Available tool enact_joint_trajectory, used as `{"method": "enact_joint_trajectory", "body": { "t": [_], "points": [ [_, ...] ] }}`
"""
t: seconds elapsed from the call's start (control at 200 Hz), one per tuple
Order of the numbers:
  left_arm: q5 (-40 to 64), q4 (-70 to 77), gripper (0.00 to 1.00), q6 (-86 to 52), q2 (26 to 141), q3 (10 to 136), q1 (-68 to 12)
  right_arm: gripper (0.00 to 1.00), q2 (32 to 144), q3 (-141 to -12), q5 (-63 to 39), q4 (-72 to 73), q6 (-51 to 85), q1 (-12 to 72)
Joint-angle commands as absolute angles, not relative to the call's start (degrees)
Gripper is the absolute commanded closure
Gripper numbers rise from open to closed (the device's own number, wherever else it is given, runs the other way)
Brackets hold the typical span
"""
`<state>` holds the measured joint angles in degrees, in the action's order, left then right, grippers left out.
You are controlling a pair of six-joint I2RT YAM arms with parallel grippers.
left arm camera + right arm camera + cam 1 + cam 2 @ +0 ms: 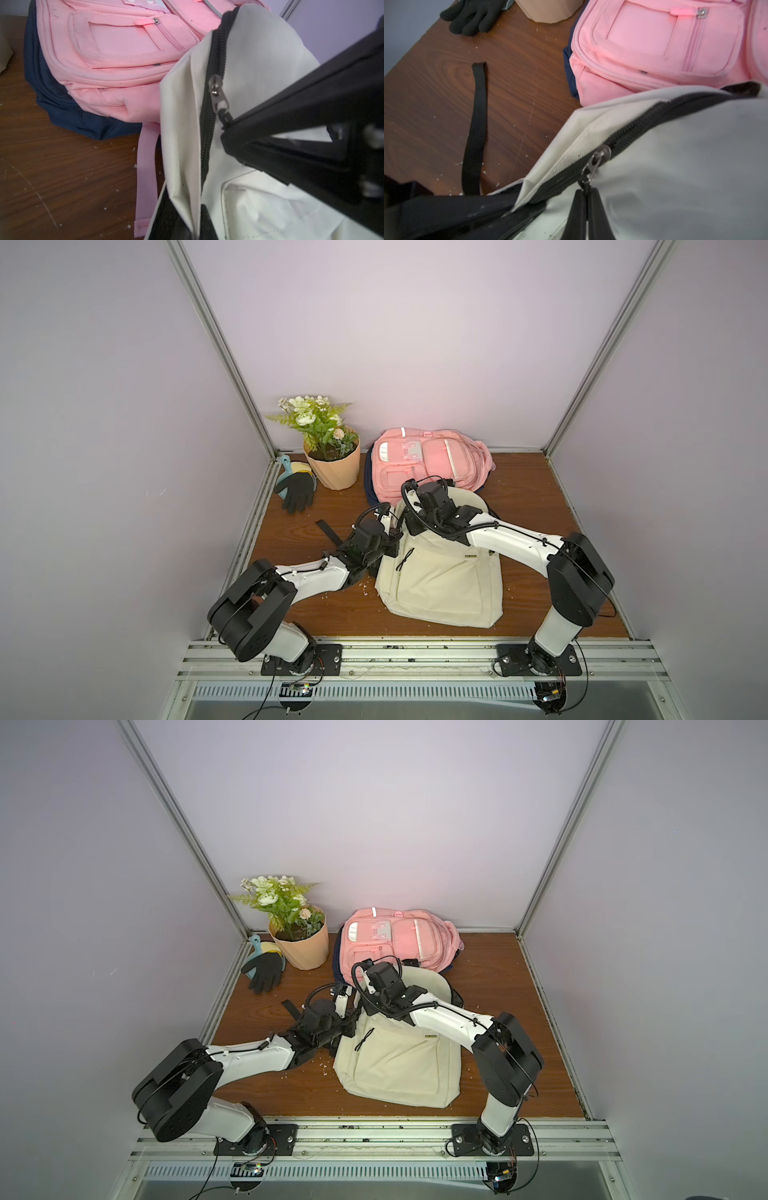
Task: Zip up the backpack
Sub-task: Zip the zipper on the backpack.
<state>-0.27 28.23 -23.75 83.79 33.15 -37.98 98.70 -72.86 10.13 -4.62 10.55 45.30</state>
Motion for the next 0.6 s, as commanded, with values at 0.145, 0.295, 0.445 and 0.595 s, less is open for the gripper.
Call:
{"method": "enact_joint_trajectory", "body": {
  "t": [0.145,0.295,0.445,0.595],
  "points": [
    [-0.54,30.56,1.0,-23.81,84.01,32.92,-38.4,1.0,95.86,-83.69,14.75,-6.45,12.49,44.37],
    [-0.39,30.85,1.0,-24.06,83.46,32.38,-38.41,1.0,99.14,-87.71,22.02,-9.47,14.88,42.81],
    [-1.19,30.59,1.0,-24.22,82.46,31.58,-38.41,1.0,99.36,-87.48,27.29,-9.62,15.81,39.72],
    [-2.23,30.67,1.0,-24.28,82.02,30.69,-38.47,1.0,98.42,-88.11,26.67,-9.15,16.35,35.46]
  ]
}}
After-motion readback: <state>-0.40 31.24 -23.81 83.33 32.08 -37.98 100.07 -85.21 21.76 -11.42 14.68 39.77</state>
